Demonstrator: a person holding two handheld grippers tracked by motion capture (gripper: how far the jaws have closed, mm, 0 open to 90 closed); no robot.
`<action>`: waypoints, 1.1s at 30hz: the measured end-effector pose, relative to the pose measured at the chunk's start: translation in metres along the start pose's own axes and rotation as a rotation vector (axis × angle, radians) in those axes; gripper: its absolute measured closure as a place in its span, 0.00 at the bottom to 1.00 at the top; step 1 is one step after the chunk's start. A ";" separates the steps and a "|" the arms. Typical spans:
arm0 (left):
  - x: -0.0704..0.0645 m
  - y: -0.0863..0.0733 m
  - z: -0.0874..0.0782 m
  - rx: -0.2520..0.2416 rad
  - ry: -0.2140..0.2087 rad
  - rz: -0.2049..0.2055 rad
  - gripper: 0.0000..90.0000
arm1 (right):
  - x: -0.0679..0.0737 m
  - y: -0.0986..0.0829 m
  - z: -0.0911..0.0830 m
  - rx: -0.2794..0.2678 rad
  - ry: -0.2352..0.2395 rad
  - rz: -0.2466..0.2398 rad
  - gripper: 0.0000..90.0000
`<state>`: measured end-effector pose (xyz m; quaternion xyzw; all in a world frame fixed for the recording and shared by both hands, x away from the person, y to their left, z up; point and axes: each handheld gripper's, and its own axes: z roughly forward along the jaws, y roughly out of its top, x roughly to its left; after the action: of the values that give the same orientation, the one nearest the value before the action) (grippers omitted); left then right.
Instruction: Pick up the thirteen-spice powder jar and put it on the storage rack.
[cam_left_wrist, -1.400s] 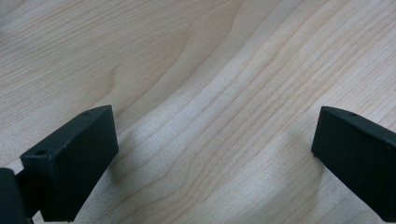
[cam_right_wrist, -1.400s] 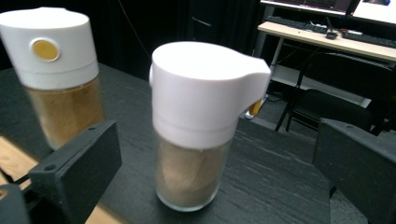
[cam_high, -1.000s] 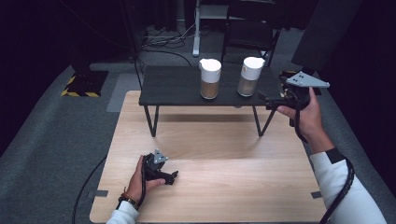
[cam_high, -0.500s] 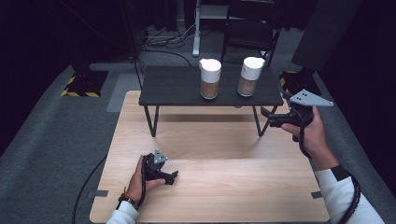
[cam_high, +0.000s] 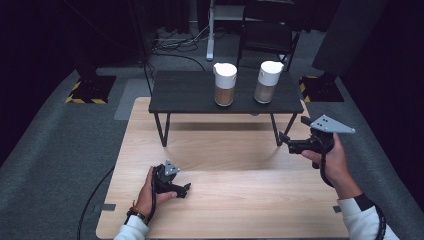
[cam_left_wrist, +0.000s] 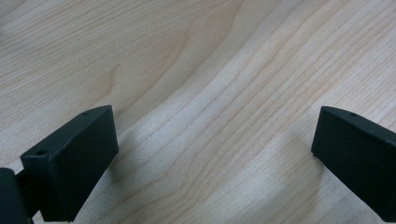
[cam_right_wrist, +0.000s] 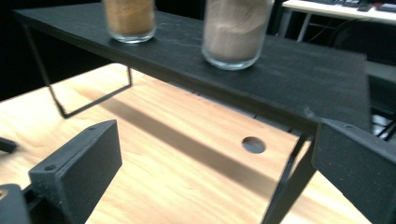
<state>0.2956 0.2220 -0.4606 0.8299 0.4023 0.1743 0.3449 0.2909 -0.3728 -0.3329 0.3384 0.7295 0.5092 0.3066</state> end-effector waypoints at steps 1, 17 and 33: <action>0.000 0.000 0.000 0.000 0.000 0.000 0.00 | 0.001 -0.002 -0.001 0.002 0.000 -0.005 0.01; 0.000 0.000 0.000 0.001 0.000 0.000 0.00 | 0.010 -0.049 -0.005 0.050 0.014 0.004 0.01; 0.000 0.000 0.000 0.000 0.000 0.000 0.00 | 0.010 -0.088 0.000 0.143 0.007 0.027 0.02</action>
<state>0.2955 0.2220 -0.4606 0.8299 0.4025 0.1742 0.3448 0.2691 -0.3875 -0.4175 0.3672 0.7605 0.4611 0.2722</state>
